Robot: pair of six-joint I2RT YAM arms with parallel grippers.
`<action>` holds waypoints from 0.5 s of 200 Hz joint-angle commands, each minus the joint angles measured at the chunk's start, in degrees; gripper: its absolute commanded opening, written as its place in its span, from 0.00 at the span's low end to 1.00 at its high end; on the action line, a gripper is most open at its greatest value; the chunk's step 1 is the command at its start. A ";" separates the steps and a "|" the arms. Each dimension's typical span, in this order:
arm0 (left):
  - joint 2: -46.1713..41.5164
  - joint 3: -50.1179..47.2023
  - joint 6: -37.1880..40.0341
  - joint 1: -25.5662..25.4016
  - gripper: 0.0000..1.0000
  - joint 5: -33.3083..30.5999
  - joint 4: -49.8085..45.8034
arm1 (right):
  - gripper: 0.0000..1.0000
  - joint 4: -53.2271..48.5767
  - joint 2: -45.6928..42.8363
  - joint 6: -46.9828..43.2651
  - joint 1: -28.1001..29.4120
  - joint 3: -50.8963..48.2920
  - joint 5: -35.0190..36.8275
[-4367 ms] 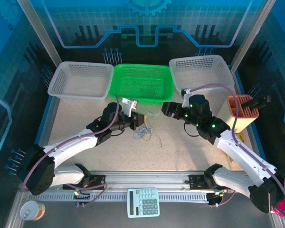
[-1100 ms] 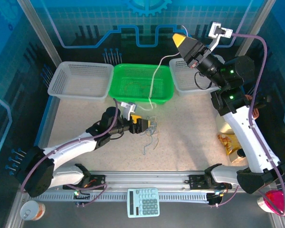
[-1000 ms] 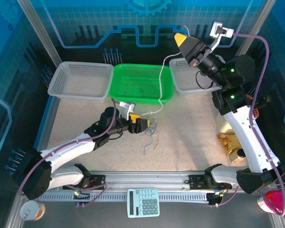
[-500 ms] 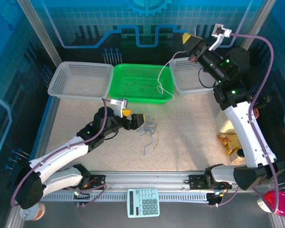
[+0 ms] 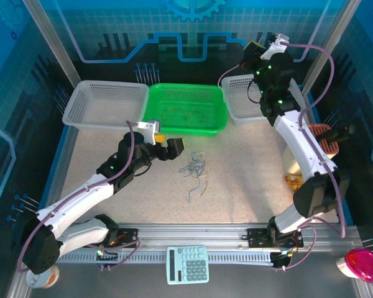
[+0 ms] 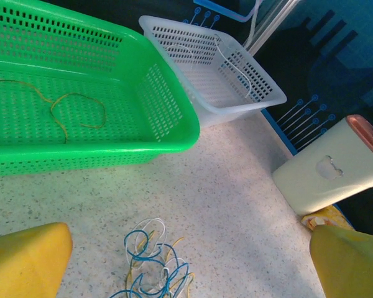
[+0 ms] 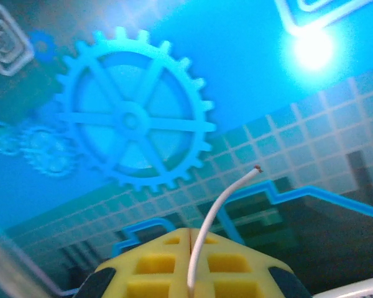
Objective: Untangle the cables
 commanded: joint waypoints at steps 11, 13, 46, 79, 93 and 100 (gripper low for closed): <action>1.92 2.38 -0.16 1.32 0.99 1.83 0.65 | 0.00 5.41 5.86 -5.94 -0.79 5.52 12.69; 2.03 2.44 -0.23 1.33 0.99 1.96 0.71 | 0.00 5.40 6.31 -6.10 -0.82 5.84 13.06; 3.29 3.00 -0.73 1.94 0.99 2.99 1.36 | 0.00 4.53 12.38 -8.92 -1.53 9.84 19.26; 3.23 2.83 -1.31 2.32 0.99 3.73 1.72 | 0.00 2.71 18.09 -13.83 -0.69 14.98 21.51; 3.02 2.58 -1.61 2.37 0.99 3.87 1.80 | 0.00 1.88 19.84 -15.14 -0.10 17.12 23.17; 2.93 2.34 -1.78 2.40 0.99 3.91 1.90 | 0.00 1.71 20.59 -15.61 0.08 17.73 24.19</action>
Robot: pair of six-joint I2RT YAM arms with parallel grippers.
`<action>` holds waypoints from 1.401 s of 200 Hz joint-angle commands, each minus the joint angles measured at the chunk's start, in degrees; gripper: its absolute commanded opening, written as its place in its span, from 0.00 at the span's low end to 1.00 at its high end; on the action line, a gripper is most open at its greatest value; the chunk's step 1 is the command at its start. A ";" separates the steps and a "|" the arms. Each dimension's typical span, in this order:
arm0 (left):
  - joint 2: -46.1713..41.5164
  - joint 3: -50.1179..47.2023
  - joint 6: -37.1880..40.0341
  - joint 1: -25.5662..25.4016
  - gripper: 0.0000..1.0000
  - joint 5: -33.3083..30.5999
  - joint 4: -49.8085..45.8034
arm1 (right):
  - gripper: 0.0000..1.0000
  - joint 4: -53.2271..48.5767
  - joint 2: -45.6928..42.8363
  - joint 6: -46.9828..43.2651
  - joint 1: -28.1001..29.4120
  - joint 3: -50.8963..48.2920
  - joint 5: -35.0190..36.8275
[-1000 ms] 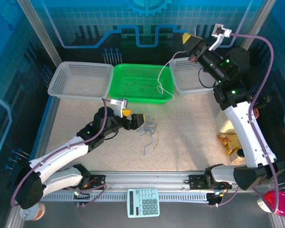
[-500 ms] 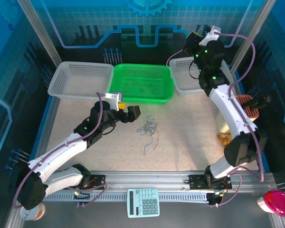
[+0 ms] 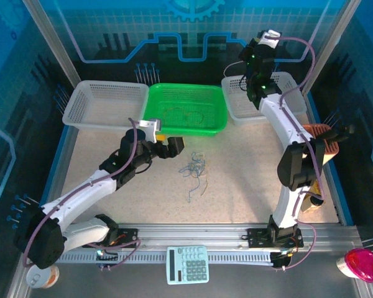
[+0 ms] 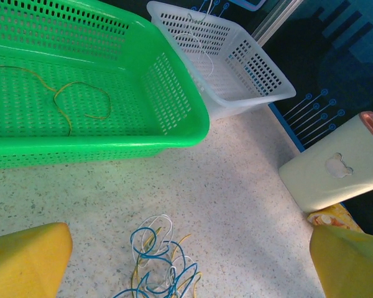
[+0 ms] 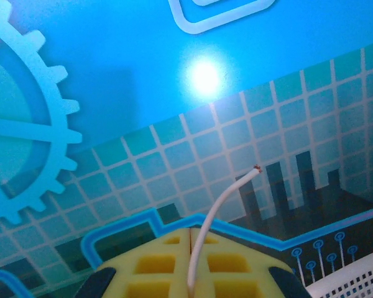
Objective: Untangle the cables
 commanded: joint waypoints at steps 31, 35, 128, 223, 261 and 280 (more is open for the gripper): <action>-0.89 0.72 -2.00 0.71 0.99 1.51 1.77 | 0.00 -0.50 4.25 -4.23 0.87 4.33 11.21; -1.01 0.69 -2.04 0.75 0.99 1.56 1.77 | 0.00 -0.33 4.48 -4.49 0.87 4.28 11.80; -1.98 0.03 -2.47 0.86 0.99 1.62 1.76 | 0.00 -11.11 10.86 -2.75 -1.46 5.27 11.91; -6.12 -0.44 -2.95 0.86 0.99 1.37 -0.34 | 0.49 -38.99 16.27 14.41 -8.55 11.24 0.73; -7.26 -0.72 -4.18 0.85 0.99 2.05 -0.17 | 0.84 -39.18 12.94 14.04 -9.10 8.88 -1.20; -7.78 -0.63 -4.44 0.84 0.99 2.32 -0.89 | 0.87 -37.25 10.44 13.85 -8.98 6.28 -2.80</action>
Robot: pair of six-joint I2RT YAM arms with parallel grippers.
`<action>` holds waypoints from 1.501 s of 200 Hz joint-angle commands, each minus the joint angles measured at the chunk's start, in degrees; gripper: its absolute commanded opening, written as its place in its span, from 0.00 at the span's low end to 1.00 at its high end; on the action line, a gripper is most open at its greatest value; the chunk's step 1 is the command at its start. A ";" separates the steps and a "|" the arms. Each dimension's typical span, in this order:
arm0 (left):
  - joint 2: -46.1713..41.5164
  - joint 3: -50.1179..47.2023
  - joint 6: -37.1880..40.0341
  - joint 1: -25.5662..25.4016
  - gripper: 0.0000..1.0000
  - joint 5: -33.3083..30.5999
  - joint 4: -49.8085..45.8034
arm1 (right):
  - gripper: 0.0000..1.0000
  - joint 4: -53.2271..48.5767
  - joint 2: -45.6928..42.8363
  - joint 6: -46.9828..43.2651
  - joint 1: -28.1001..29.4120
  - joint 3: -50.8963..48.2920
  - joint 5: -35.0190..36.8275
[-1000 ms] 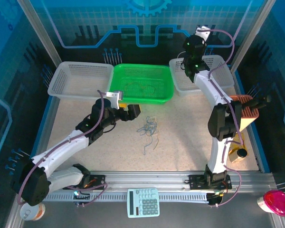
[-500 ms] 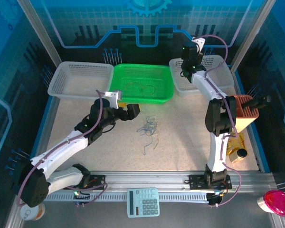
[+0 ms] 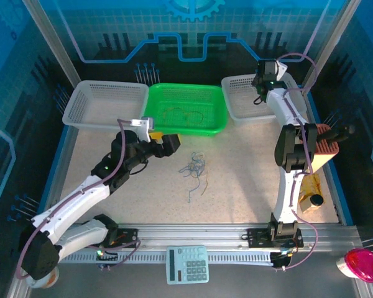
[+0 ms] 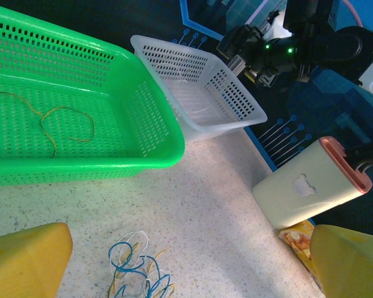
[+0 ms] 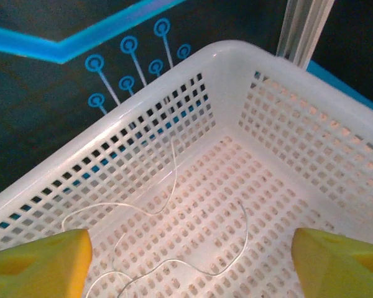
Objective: Untangle the cables
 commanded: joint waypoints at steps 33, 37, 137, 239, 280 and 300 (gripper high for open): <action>-1.81 0.19 -1.63 0.41 0.99 1.80 -3.83 | 0.86 4.83 -10.32 -1.07 3.04 -7.63 -6.02; -1.77 0.33 -1.54 0.41 0.99 1.84 -4.38 | 0.86 5.76 -11.17 -1.60 3.43 -8.52 -6.29; -3.21 0.32 -2.30 0.48 0.99 3.55 -15.71 | 0.80 11.47 -37.12 -0.75 17.54 -32.02 -21.32; -6.08 -3.49 -2.37 0.36 0.95 10.55 -25.25 | 0.76 8.54 -60.20 1.59 34.52 -63.16 -22.78; -1.85 -5.76 -1.21 -5.86 0.85 5.21 -25.77 | 0.75 8.55 -65.61 5.27 37.60 -72.47 -20.52; 0.33 -6.68 -0.55 -10.00 0.81 0.82 -25.49 | 0.75 8.37 -68.25 6.78 37.78 -75.67 -19.68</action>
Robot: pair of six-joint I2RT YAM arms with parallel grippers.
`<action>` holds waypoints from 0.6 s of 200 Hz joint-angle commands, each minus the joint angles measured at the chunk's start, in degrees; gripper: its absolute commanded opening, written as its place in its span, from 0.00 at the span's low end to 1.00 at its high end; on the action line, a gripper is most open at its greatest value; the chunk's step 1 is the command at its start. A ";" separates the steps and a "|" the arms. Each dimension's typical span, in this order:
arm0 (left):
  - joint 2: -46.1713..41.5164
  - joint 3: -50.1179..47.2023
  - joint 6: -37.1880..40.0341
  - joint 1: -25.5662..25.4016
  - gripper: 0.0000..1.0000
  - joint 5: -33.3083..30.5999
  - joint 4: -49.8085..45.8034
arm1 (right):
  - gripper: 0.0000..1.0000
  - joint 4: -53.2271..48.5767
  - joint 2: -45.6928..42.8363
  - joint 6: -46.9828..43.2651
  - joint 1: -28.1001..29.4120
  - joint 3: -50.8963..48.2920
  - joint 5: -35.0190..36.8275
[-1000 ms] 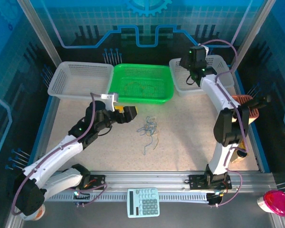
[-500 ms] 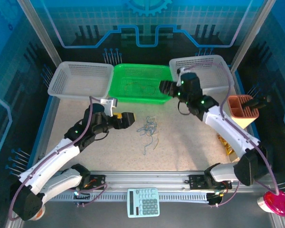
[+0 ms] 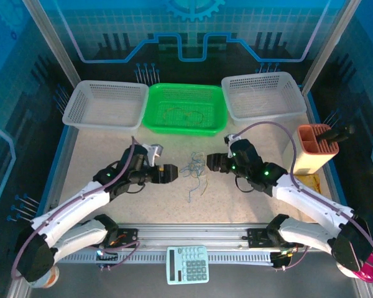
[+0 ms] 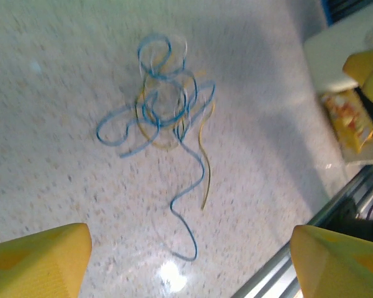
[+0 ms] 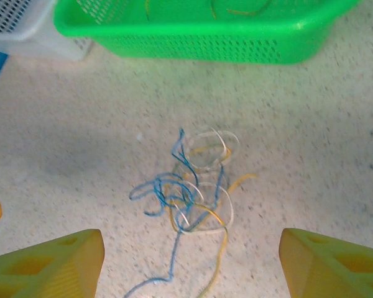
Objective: Untangle the cables
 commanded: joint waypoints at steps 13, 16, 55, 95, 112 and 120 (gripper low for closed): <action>3.55 -1.96 1.49 -5.68 0.78 -6.52 -0.16 | 0.75 -0.81 -4.93 3.95 0.91 -4.48 3.53; 4.03 -2.01 1.50 -6.12 0.78 -6.90 0.10 | 0.75 -0.94 -5.25 4.15 0.86 -4.74 3.90; 10.48 -0.74 1.61 -10.97 0.75 -9.42 3.28 | 0.76 -2.83 -8.58 4.23 0.69 -6.00 7.24; 18.64 2.05 1.96 -15.55 0.71 -12.01 5.18 | 0.76 -3.43 -8.64 4.07 0.09 -6.33 7.04; 21.87 3.43 1.74 -17.16 0.68 -13.75 5.20 | 0.77 -3.23 -8.51 4.16 0.06 -6.66 6.70; 23.40 4.18 1.69 -17.80 0.66 -14.59 5.22 | 0.77 -2.99 -8.47 4.29 0.00 -6.83 6.59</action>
